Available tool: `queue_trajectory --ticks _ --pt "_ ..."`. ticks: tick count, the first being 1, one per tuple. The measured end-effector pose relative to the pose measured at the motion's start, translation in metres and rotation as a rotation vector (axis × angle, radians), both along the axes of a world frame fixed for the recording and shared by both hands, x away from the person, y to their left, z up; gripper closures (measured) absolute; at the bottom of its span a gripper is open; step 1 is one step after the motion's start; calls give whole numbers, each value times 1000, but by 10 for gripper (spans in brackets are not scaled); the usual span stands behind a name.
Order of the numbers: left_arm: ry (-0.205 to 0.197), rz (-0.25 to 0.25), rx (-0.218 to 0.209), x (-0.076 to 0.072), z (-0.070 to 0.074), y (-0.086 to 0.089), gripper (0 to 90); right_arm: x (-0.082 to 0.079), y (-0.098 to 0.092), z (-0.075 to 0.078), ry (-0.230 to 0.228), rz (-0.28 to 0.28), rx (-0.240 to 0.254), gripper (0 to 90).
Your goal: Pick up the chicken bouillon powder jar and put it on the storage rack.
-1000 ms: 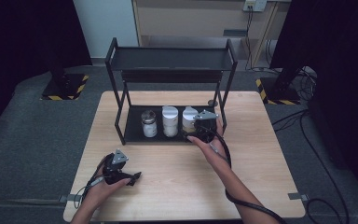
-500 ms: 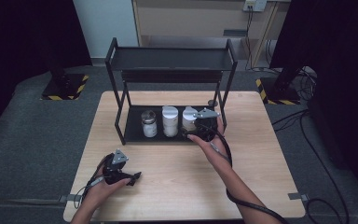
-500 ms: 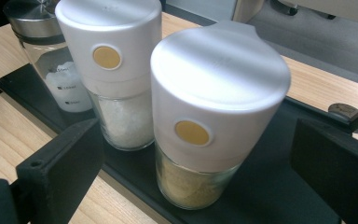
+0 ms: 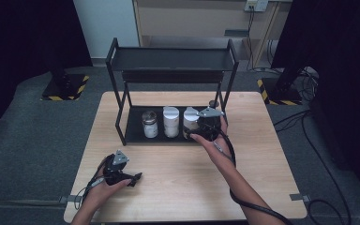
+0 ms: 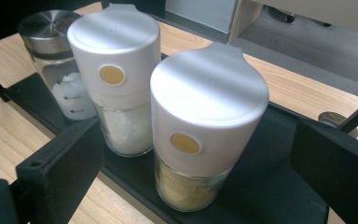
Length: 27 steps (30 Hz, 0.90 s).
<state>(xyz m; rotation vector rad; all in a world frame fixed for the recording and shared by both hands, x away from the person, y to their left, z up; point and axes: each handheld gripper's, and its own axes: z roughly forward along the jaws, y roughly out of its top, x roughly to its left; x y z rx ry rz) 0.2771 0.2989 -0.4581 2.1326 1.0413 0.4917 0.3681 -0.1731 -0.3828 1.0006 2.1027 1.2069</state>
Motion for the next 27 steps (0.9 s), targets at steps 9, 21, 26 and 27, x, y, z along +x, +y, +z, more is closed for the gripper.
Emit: queue_trajectory --ticks 9,21,26,27 --pt "0 0 0 0 0 0 0 -6 -3 6 -21 10 13 37" --pt "0 0 0 0 0 0 0 -19 -6 17 -67 31 25 35" --pt "0 0 0 0 0 0 0 -26 -6 24 -92 60 15 34" --pt "0 0 0 0 0 0 0 -28 -6 25 -101 65 12 35"
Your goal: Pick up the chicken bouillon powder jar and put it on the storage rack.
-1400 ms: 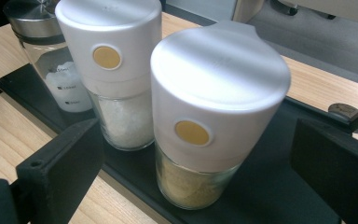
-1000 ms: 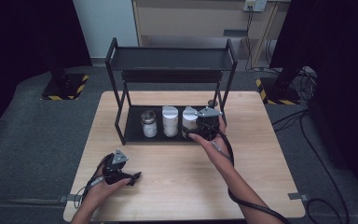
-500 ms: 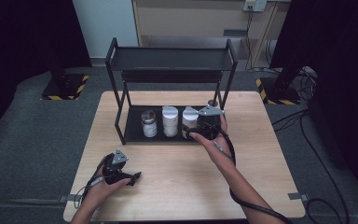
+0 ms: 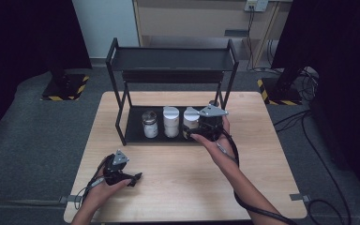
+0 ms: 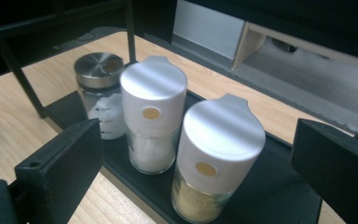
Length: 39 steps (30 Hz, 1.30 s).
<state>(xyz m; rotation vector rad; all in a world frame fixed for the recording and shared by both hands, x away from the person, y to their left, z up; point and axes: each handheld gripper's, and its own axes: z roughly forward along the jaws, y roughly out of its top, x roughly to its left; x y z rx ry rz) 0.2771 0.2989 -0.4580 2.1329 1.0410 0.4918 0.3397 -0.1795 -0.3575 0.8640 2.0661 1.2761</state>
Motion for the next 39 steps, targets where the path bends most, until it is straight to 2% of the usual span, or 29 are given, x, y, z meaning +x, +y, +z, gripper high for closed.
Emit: queue_trajectory --ticks 12,19,26,33,39 --pt "0 -2 0 0 0 0 0 -19 -14 11 -47 83 -11 29" --pt "0 -2 0 0 0 0 0 -29 -22 12 -57 107 -5 27" --pt "0 -2 0 0 0 0 0 -33 -27 11 -55 142 -31 27" --pt "0 -2 0 0 0 0 0 -37 -36 1 -43 192 -75 27" --pt "0 -2 0 0 0 0 0 -41 -47 -20 -9 210 -85 30"
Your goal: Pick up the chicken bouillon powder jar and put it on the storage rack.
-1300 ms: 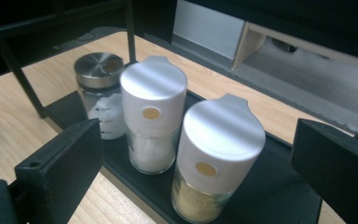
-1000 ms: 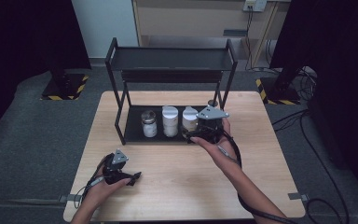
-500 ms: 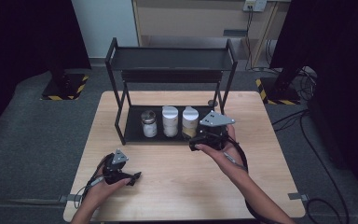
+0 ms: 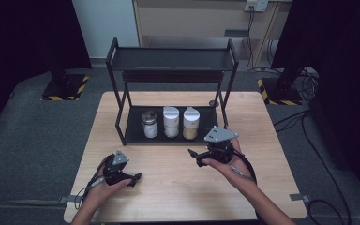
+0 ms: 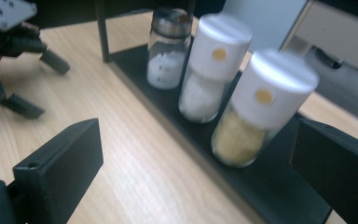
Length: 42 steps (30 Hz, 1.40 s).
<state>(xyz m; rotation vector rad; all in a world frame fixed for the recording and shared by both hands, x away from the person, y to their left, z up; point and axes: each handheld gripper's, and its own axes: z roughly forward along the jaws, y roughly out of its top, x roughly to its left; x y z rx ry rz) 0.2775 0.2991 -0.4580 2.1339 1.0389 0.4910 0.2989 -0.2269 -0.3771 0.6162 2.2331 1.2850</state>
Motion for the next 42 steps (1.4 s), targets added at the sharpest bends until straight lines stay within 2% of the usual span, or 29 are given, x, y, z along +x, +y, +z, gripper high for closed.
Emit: queue_trajectory --ticks 9,19,22,24,26,30,36,42 --pt "0 0 0 0 0 0 0 -3 -18 -34 61 2 5 37" --pt "0 0 0 0 0 0 0 0 -34 -67 129 -3 -34 42" --pt "0 0 0 0 0 0 0 0 -38 -72 132 -18 -50 42" --pt "0 0 0 0 0 0 0 2 -42 -76 148 -29 -48 40" --pt "0 0 0 0 0 0 0 4 -44 -77 157 -35 -68 42" --pt "0 0 0 0 0 0 0 7 -48 -79 183 -32 -75 45" --pt "-1 1 -1 0 0 0 0 11 -45 -81 218 -18 -118 45" --pt "0 -1 -1 -1 0 0 0 15 -46 -84 250 -24 -129 39"
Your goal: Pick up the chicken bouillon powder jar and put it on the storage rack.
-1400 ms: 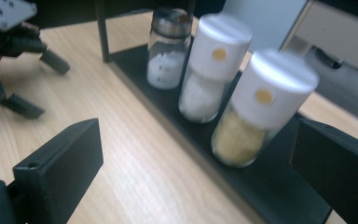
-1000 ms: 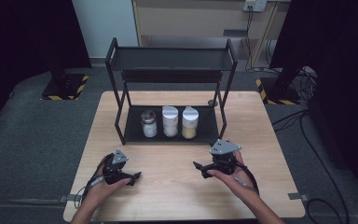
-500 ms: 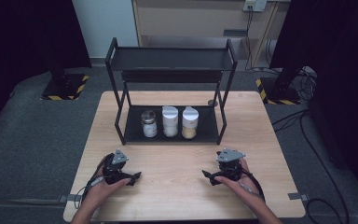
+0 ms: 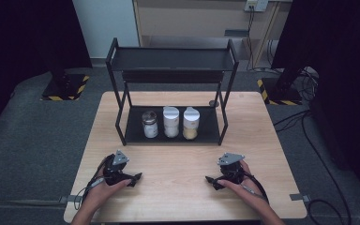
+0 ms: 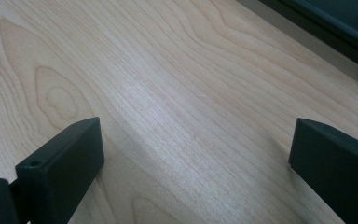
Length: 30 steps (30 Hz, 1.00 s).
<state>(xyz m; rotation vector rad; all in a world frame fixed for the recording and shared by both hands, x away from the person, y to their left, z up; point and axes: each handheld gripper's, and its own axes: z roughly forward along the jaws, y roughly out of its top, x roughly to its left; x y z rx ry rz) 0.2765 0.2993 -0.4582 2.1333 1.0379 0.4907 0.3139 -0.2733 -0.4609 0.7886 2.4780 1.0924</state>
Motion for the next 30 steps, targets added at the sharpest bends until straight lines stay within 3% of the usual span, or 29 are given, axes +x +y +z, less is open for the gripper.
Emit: queue_trajectory --ticks 7,30 --pt "0 -1 1 0 0 0 0 6 -3 1 39 -20 7 20" --pt "-1 -9 -1 0 0 1 0 6 -2 1 41 -23 8 14"
